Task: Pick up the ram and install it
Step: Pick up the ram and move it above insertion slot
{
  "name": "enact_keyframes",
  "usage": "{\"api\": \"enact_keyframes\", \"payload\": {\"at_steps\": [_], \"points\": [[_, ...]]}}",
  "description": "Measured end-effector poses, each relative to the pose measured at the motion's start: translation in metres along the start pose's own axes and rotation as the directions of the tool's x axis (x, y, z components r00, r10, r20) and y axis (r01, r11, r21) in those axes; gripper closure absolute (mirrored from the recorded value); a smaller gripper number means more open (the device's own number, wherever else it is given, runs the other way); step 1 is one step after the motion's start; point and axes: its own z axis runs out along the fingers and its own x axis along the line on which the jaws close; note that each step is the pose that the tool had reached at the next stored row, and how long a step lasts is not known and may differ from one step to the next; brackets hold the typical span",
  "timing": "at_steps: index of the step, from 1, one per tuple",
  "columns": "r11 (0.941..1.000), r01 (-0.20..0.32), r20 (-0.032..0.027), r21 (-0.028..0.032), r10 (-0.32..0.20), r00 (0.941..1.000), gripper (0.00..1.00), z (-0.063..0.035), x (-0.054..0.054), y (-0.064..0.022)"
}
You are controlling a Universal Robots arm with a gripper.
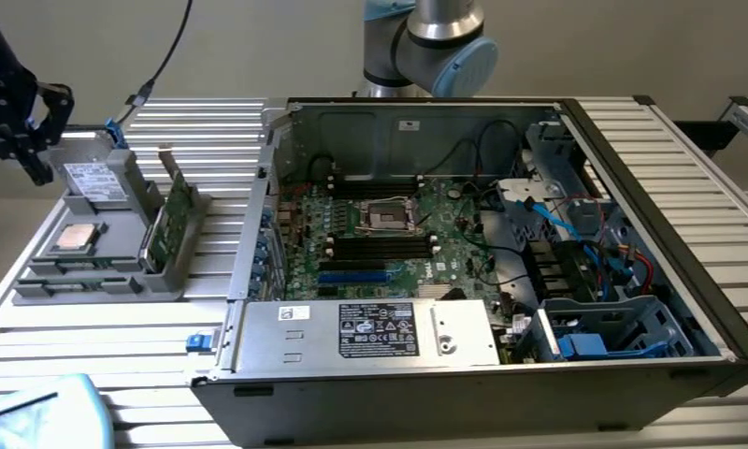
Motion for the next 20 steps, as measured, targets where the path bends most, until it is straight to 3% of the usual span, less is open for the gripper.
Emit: {"api": "enact_keyframes", "payload": {"at_steps": [5, 10, 15, 20], "points": [[0.9959, 0.091, -0.0051, 0.0021, -0.091, 0.9959, 0.89, 0.0017, 0.0, -0.0001], [0.9836, 0.18, -0.0105, 0.0037, -0.18, 0.9836, 0.89, 0.0034, -0.0001, -0.0002], [0.9634, 0.268, -0.0159, 0.0048, -0.268, 0.9633, 0.89, 0.0054, -0.0001, -0.0003], [0.9351, 0.354, -0.0214, 0.0053, -0.354, 0.9349, 0.89, 0.0073, -0.0002, -0.0004]]}}
